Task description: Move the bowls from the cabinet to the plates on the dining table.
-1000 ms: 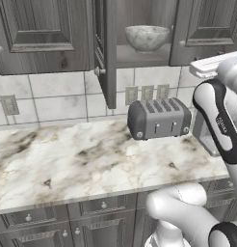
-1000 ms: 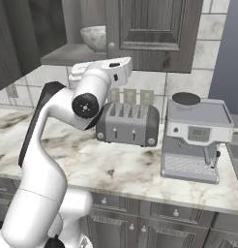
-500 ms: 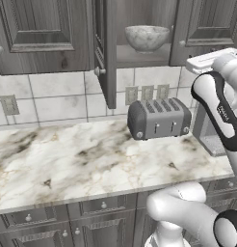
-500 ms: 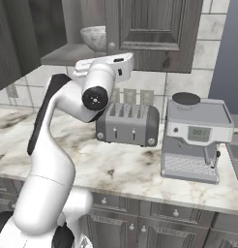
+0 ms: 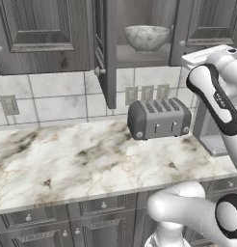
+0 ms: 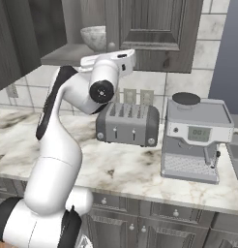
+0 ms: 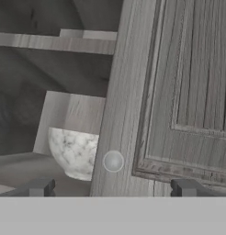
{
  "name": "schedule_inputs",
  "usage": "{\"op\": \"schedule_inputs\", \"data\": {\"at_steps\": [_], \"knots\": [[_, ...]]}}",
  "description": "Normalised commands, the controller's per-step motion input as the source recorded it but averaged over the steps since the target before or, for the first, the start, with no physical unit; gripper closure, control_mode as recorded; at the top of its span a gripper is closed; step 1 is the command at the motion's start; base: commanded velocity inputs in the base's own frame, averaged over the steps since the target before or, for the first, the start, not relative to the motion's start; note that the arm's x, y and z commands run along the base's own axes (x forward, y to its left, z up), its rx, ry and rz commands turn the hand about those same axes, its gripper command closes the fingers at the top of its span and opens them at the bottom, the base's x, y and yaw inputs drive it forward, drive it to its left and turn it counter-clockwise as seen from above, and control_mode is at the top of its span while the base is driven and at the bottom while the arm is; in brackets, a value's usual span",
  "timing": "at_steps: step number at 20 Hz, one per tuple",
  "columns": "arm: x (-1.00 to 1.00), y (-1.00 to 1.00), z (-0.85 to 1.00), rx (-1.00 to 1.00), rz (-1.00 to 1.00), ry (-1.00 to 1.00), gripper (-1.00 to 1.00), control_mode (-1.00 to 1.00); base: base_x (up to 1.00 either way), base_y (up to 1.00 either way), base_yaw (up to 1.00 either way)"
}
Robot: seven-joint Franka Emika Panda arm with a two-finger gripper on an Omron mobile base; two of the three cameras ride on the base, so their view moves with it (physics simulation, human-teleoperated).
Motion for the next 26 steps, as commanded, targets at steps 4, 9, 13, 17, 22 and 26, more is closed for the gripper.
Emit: {"op": "schedule_inputs", "data": {"at_steps": [4,9,13,17,22,26], "knots": [[0.19,-0.04,0.00,0.00,0.02,-0.05,-1.00,-1.00,0.00,0.00,0.00],[0.15,-0.07,0.00,0.00,0.03,-0.03,-1.00,-1.00,0.00,0.00,0.00],[0.07,-0.07,0.00,0.00,0.07,0.00,-1.00,-1.00,0.00,0.00,0.00],[0.11,0.00,0.00,0.00,0.09,0.00,-1.00,-1.00,0.00,0.00,0.00],[0.16,0.00,0.01,0.00,0.06,-0.02,-1.00,-1.00,0.00,0.00,0.00],[0.29,0.00,0.00,0.00,0.01,-0.03,-1.00,-1.00,0.00,0.00,0.00]]}}
